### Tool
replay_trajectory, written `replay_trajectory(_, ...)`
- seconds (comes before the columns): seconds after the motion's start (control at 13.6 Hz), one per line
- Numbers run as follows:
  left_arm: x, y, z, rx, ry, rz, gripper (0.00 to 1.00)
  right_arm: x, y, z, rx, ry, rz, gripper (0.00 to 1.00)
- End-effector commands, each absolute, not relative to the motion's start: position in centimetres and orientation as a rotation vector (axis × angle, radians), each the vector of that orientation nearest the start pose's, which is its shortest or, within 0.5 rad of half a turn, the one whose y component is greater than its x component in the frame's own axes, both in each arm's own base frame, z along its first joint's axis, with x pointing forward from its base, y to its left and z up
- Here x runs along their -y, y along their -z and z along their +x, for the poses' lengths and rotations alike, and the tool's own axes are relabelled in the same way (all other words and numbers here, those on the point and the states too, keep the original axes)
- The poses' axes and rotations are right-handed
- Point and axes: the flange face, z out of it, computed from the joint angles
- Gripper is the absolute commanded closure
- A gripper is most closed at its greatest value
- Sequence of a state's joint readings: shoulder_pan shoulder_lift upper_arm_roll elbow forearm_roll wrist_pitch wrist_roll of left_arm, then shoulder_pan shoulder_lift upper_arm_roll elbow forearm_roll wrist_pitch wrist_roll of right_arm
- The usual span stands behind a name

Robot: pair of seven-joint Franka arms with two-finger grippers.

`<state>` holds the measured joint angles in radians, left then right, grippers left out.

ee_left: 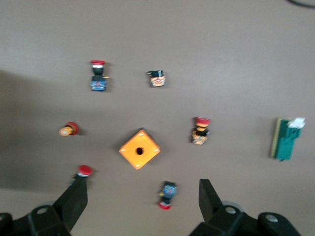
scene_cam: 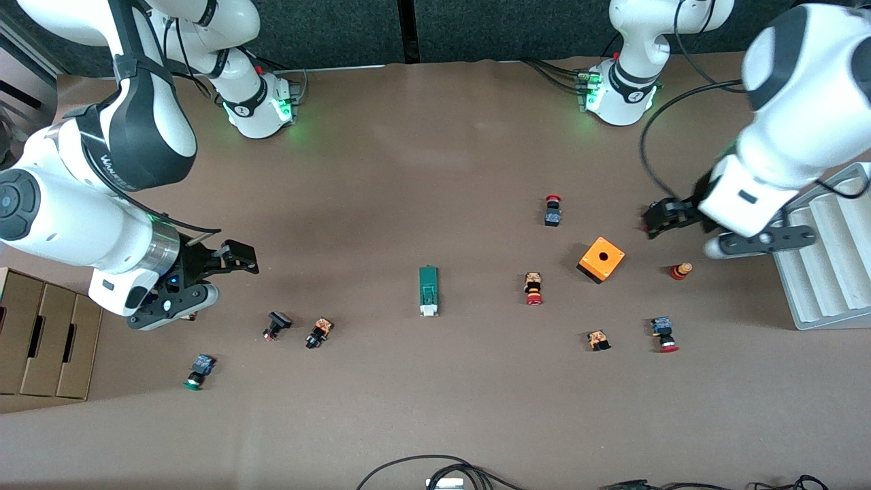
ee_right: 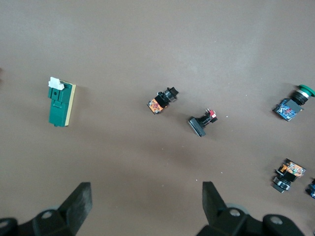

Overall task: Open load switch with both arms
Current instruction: 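Swing the left gripper toward the green switch while the right gripper lifts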

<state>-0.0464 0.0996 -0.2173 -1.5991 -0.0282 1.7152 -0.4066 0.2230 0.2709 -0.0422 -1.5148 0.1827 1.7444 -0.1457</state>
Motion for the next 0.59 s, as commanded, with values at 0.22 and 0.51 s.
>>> replay_trajectory(0.22,21.3,-55.8,58.3,0.325,0.078,-3.233,0.0,-12.7,-50.6,63.2,0.41,-0.048,-2.932,0.0)
replay_trajectory(0.51,28.3,-53.6,57.6,0.424,0.181,-3.198,0.0,-12.6,-50.9,63.2,0.393,-0.04,-2.937,0.0)
